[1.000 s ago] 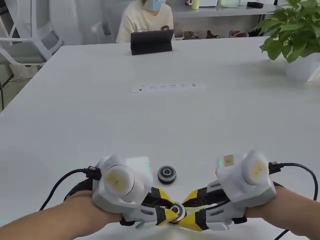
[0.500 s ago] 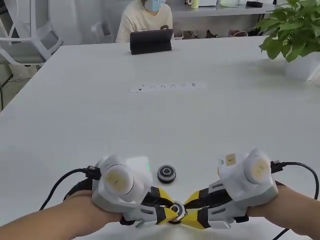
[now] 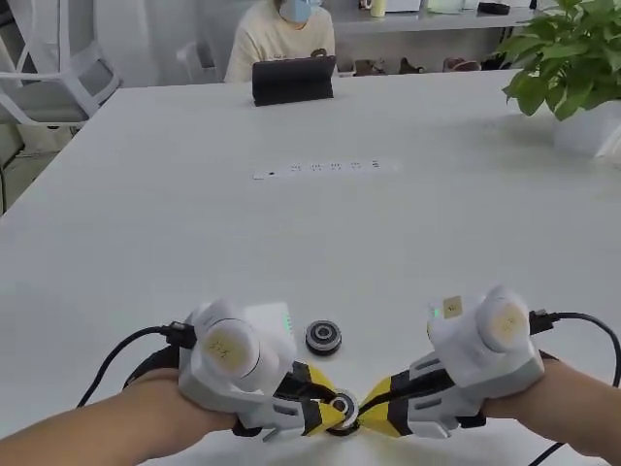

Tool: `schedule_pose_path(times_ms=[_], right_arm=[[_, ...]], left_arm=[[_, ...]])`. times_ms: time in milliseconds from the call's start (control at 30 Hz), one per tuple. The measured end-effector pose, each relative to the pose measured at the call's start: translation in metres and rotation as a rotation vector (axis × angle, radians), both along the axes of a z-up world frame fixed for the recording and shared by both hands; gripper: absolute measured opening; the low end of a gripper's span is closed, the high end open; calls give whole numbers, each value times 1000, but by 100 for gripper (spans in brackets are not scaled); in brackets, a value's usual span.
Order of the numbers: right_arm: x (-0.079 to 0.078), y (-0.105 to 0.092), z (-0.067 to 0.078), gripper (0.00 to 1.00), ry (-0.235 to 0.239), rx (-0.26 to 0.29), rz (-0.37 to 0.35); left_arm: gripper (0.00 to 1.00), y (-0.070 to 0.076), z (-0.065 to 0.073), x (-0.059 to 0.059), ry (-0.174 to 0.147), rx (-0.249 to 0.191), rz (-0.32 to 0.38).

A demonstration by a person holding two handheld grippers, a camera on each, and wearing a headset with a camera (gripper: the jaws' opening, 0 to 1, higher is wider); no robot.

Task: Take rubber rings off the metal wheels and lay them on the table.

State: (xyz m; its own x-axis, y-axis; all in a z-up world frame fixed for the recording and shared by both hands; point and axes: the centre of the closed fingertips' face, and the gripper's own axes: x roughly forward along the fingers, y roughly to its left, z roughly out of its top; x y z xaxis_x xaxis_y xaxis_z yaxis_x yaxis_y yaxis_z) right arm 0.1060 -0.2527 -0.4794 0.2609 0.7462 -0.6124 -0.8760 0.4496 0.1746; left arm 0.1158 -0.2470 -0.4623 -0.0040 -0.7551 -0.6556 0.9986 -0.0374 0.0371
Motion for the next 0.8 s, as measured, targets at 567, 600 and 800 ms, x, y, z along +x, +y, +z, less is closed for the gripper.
schedule_pose_path(times_ms=[567,600,800], right_arm=[[2,-5,3,0,93,70,-98],[2,-5,3,0,96,73,-102],[4,-7,4,0,191,155,-194]], left_arm=[[7,0,0,0,-3,0,0],[7,0,0,0,-3,0,0],[7,0,0,0,-4,-1,1]])
